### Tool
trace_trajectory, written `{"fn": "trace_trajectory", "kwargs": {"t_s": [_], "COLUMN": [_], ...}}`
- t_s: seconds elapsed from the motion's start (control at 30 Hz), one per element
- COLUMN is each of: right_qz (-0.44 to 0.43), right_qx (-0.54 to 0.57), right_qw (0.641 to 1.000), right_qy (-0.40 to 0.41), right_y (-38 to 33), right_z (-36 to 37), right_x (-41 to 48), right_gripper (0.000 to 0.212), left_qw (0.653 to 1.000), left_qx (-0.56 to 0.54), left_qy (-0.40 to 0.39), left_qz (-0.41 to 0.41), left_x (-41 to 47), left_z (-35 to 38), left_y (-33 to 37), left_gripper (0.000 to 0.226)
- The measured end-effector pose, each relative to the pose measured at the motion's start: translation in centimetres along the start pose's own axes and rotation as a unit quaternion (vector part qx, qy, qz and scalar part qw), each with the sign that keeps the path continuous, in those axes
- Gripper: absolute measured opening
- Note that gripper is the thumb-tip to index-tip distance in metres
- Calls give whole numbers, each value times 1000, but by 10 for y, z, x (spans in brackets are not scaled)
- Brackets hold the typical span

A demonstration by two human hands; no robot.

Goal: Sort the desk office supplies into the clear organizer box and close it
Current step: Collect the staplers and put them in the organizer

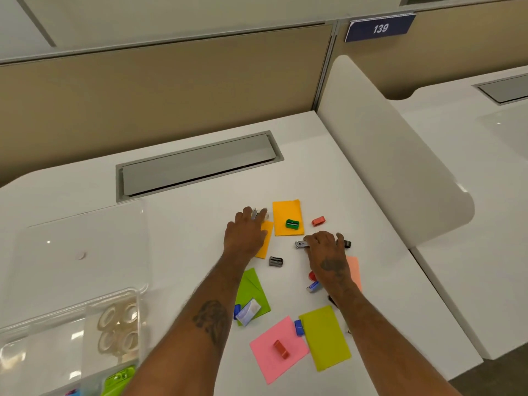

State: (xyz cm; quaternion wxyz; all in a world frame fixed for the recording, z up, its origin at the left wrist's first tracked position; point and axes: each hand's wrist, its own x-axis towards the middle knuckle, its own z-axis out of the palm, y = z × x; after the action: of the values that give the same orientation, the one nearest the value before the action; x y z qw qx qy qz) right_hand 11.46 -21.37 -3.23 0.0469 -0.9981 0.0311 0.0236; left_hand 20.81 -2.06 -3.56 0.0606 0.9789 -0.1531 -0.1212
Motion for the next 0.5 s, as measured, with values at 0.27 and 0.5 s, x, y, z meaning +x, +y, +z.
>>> {"fn": "trace_trajectory", "kwargs": {"t_s": [0.27,0.5], "right_qz": [8,94], "right_qx": [-10,103], "right_qw": [998,988], "right_qy": [67,64], "right_y": [-5,-23], "right_z": [-3,-13], "right_x": [1,1], "right_gripper": [30,24], "left_qw": [999,992], "left_qx": [-37,-101], "left_qy": [7,60], "left_qz": [-18,-39], "left_x": [9,-23], "left_z": [-3,-28], "left_y": [4,-15], "left_gripper": [44,41]}}
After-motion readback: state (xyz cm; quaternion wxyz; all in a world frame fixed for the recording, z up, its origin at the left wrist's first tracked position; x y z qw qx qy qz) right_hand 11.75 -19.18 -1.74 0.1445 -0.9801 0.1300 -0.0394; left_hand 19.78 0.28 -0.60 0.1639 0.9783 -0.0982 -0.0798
